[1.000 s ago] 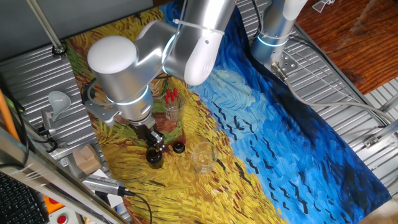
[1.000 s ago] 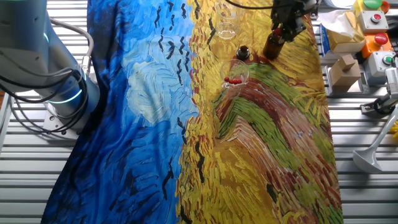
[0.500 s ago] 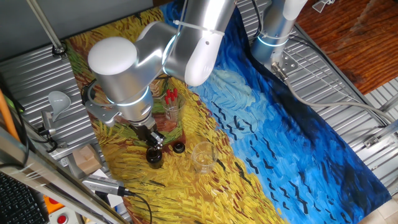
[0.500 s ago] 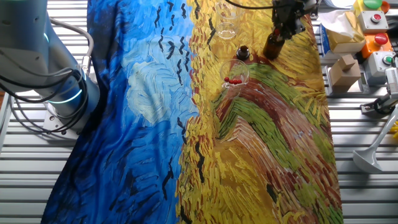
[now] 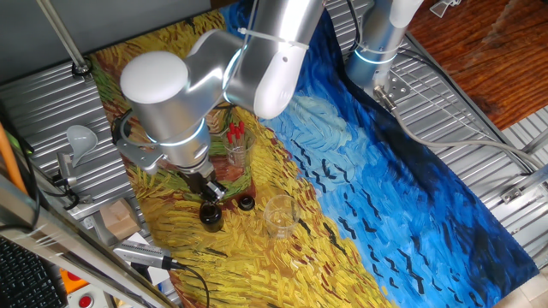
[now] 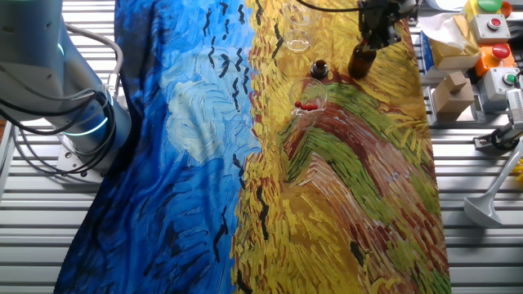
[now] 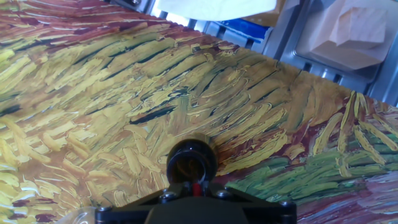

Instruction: Transfer liquid using a dropper

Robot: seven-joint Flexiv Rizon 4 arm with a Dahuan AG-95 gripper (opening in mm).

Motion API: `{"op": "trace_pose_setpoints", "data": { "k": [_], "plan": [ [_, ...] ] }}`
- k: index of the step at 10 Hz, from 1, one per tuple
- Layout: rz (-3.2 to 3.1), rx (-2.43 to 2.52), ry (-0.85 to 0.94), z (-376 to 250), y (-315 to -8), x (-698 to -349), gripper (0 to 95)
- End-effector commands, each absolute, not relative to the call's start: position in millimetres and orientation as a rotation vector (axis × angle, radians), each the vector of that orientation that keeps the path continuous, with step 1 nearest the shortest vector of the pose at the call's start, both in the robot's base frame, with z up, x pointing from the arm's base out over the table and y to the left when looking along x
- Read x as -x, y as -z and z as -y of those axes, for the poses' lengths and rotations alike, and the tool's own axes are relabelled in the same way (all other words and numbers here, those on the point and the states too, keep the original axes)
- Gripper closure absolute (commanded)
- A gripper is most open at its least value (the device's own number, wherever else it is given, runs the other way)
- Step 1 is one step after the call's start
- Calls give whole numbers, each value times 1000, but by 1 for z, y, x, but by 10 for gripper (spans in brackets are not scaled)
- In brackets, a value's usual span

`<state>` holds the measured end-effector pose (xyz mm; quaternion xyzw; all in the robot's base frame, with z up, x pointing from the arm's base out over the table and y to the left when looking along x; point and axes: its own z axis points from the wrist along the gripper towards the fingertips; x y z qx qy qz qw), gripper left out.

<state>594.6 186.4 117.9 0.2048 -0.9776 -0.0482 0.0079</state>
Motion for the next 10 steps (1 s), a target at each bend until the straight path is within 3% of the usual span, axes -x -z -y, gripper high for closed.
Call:
{"op": "trace_pose_setpoints", "data": {
  "k": [1, 10],
  "plan": [
    [3050, -632, 151, -186, -126, -592, 950],
    [3021, -631, 146, -180, -177, -578, 950]
  ]
}}
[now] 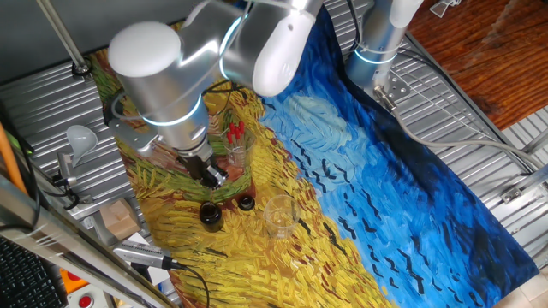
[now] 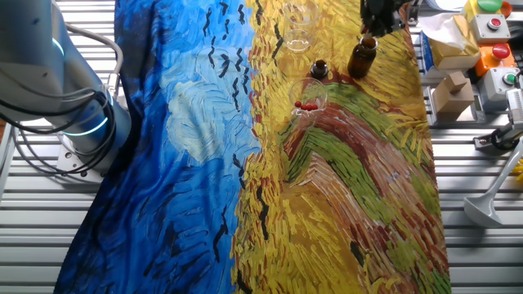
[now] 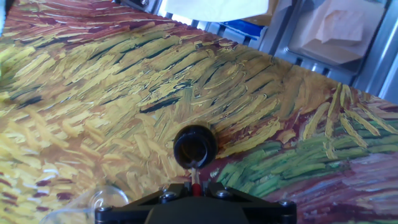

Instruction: Transfer liquid using a dropper

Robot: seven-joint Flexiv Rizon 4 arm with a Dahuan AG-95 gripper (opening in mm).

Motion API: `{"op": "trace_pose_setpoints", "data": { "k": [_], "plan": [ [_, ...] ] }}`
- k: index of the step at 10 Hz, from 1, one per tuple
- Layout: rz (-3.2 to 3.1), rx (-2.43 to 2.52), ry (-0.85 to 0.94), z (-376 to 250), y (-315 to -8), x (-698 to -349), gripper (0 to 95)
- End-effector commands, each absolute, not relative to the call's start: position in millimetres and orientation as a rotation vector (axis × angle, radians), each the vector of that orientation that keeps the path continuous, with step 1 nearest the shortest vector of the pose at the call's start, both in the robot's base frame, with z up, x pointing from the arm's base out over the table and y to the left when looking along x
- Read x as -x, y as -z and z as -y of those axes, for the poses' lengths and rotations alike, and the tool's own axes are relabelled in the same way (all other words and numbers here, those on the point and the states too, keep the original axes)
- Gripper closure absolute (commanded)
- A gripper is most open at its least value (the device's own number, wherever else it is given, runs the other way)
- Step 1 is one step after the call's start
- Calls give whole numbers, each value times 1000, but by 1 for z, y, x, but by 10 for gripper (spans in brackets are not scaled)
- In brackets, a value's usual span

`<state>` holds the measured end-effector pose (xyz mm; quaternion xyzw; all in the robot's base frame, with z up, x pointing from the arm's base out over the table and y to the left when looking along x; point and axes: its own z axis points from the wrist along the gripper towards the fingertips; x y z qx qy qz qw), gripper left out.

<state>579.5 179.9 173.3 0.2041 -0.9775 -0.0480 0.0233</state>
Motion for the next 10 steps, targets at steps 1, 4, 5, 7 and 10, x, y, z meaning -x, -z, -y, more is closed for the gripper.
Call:
{"op": "trace_pose_setpoints", "data": {
  "k": [1, 4, 5, 7, 10],
  "plan": [
    [3018, -628, 143, -180, -181, -577, 950],
    [3007, -633, 138, -177, -195, -571, 950],
    [3005, -633, 140, -175, -197, -570, 950],
    [2998, -636, 138, -171, -200, -569, 950],
    [2987, -661, 123, -171, -200, -569, 950]
  ]
}}
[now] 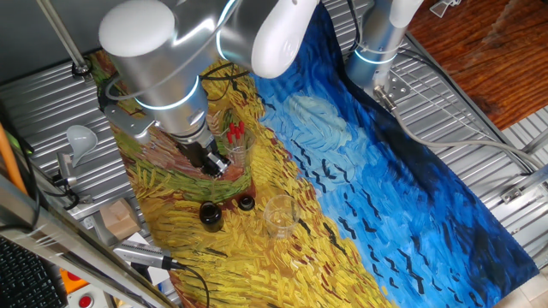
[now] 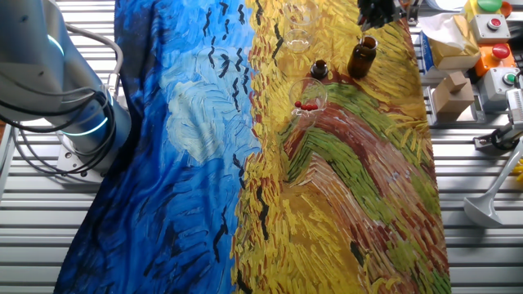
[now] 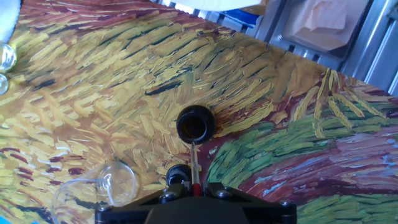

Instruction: Transfer liquid using a dropper

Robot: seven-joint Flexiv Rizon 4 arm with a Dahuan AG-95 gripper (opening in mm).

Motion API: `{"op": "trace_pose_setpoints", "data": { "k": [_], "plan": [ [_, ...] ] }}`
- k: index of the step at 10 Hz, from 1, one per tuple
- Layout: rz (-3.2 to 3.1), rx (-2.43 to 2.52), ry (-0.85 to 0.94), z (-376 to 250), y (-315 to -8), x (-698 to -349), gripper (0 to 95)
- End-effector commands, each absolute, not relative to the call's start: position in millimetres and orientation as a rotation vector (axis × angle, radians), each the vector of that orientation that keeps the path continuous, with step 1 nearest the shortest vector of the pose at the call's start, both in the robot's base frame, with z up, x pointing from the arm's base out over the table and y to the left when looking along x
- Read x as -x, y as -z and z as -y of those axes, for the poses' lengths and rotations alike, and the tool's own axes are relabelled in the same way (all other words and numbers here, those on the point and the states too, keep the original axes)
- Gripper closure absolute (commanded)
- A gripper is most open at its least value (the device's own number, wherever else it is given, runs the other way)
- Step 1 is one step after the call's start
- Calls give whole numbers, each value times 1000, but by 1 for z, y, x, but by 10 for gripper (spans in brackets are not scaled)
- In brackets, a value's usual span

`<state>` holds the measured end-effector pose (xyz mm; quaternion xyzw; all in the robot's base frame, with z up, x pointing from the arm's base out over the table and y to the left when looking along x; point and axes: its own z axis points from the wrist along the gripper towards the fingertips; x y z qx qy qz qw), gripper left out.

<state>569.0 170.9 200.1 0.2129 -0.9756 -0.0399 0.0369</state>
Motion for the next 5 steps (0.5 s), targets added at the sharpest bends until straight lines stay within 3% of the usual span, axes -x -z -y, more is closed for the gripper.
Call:
{"op": "trace_pose_setpoints", "data": {
  "k": [1, 5],
  "plan": [
    [2973, -673, 129, -171, -200, -569, 950],
    [2971, -682, 131, -171, -200, -569, 950]
  ]
}}
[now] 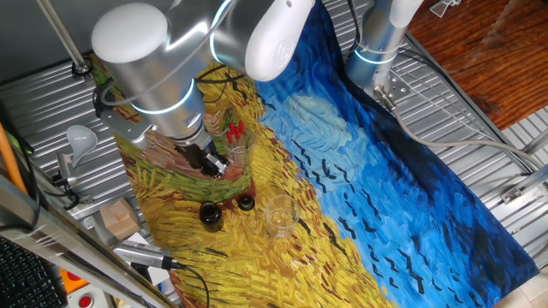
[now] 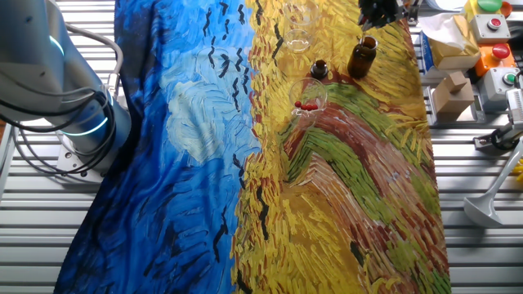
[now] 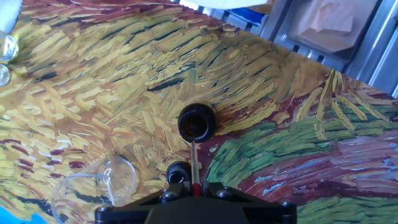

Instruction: Transfer liquid using a dropper

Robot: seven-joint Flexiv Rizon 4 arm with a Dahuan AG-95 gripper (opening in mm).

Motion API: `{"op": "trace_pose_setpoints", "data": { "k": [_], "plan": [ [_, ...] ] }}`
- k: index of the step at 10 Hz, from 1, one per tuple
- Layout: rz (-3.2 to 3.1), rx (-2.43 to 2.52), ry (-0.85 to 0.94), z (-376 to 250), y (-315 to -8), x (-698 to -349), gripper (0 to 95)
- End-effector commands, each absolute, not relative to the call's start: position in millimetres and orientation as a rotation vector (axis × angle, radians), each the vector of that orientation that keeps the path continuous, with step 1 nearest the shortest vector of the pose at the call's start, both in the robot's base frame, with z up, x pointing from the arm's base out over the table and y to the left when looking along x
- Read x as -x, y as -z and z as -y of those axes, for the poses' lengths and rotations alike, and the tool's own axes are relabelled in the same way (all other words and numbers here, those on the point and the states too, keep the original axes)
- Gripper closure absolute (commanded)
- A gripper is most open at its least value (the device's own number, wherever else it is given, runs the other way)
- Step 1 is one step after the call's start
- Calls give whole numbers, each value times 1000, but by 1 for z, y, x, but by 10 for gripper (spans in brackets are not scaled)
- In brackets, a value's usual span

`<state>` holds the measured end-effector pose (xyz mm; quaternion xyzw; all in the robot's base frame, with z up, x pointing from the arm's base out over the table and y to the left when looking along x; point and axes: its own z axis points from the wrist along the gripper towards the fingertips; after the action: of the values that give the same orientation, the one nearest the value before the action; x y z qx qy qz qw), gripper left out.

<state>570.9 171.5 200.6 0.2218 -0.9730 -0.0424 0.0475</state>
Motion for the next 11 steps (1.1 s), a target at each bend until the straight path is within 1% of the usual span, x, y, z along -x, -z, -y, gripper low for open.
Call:
{"op": "trace_pose_setpoints", "data": {
  "k": [1, 9, 11],
  "plan": [
    [2971, -687, 129, -171, -200, -569, 950],
    [2984, -678, 104, -171, -201, -569, 950],
    [2982, -689, 108, -172, -208, -566, 950]
  ]
}}
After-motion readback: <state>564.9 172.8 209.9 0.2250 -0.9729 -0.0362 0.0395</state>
